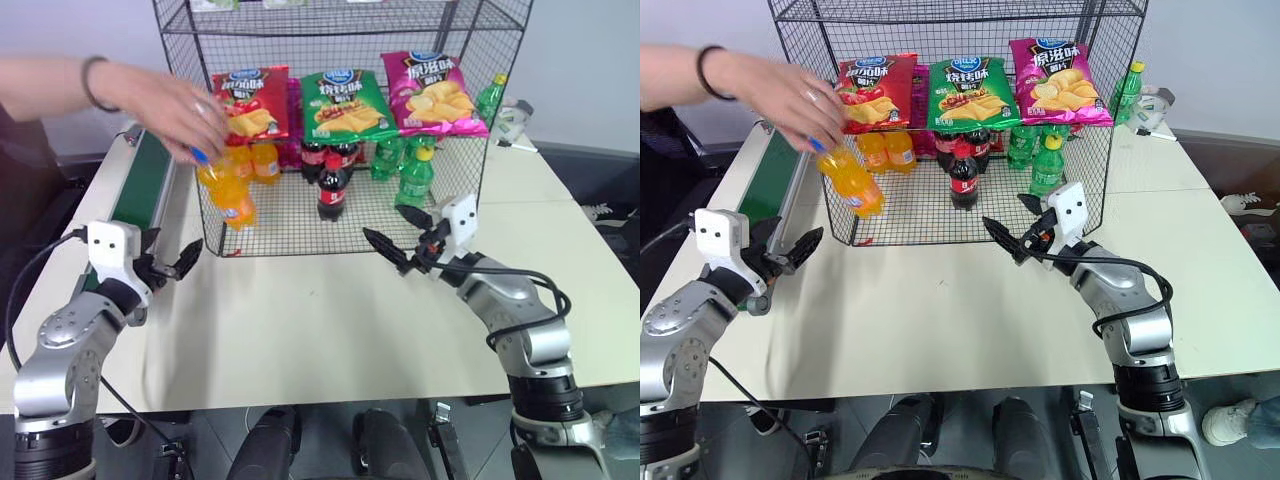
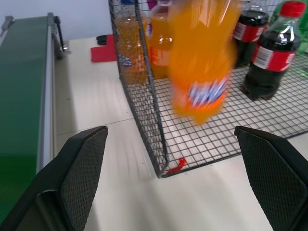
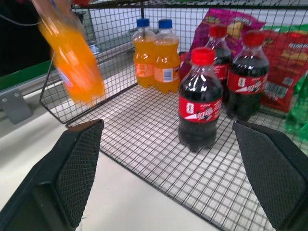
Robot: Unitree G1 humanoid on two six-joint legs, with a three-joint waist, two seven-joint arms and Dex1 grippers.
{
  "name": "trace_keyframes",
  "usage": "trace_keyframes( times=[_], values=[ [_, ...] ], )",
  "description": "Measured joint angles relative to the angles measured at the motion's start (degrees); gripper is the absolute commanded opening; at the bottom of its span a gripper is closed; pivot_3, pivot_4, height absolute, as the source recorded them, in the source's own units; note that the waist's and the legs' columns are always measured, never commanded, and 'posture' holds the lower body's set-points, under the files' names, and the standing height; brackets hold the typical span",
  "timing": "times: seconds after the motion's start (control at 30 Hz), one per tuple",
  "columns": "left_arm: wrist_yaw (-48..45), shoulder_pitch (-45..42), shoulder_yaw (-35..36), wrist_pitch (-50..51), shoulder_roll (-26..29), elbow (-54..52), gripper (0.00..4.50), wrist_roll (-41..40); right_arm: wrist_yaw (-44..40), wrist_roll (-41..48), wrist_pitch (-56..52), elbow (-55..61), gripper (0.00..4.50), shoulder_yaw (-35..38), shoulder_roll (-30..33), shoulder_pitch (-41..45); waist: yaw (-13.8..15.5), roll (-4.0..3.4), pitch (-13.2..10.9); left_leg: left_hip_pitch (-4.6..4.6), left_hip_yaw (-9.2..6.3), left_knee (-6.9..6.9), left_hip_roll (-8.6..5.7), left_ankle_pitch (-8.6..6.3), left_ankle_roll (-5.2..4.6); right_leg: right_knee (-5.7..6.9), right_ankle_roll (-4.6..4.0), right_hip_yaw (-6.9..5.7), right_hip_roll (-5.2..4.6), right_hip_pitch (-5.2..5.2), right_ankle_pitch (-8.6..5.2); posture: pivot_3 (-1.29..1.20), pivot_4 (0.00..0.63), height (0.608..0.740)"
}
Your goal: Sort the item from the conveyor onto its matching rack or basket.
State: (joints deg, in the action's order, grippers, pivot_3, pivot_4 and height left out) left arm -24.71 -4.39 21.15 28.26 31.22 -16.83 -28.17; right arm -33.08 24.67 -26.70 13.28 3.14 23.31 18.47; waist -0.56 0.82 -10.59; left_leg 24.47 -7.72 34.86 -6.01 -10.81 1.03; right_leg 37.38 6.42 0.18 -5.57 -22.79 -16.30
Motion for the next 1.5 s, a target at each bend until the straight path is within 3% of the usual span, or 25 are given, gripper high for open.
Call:
trace_keyframes(
  times=[0.5,1.03,1.5],
  values=[
    [2.9,0.2,2.6,0.9,-1.5,-0.3,4.42,-2.3,0.3,-0.9,0.3,-0.1,4.50,-0.4,-0.6,0.6,0.0,0.00,0.0,0.00,0.00,0.00,0.00,0.00,0.00,0.00,0.02,0.00,0.00,0.00,0.01,0.00,0.150,0.740],
    [15.1,-5.2,2.9,-1.6,-2.2,6.2,4.42,6.8,-0.7,-3.7,5.6,-5.4,4.50,-1.7,-1.7,4.1,0.0,0.00,0.0,0.00,0.01,-0.01,-0.01,0.01,0.01,0.00,0.17,-0.02,0.01,-0.01,0.09,0.00,0.150,0.740],
    [14.0,-5.4,5.2,-6.3,-2.6,10.0,4.42,7.9,-1.2,-4.3,8.0,-8.0,4.50,-2.2,-2.0,5.6,-0.1,0.00,0.0,0.00,0.01,0.00,-0.01,0.01,0.01,0.01,0.17,-0.02,0.01,-0.02,0.09,0.00,0.150,0.740]
  ],
)
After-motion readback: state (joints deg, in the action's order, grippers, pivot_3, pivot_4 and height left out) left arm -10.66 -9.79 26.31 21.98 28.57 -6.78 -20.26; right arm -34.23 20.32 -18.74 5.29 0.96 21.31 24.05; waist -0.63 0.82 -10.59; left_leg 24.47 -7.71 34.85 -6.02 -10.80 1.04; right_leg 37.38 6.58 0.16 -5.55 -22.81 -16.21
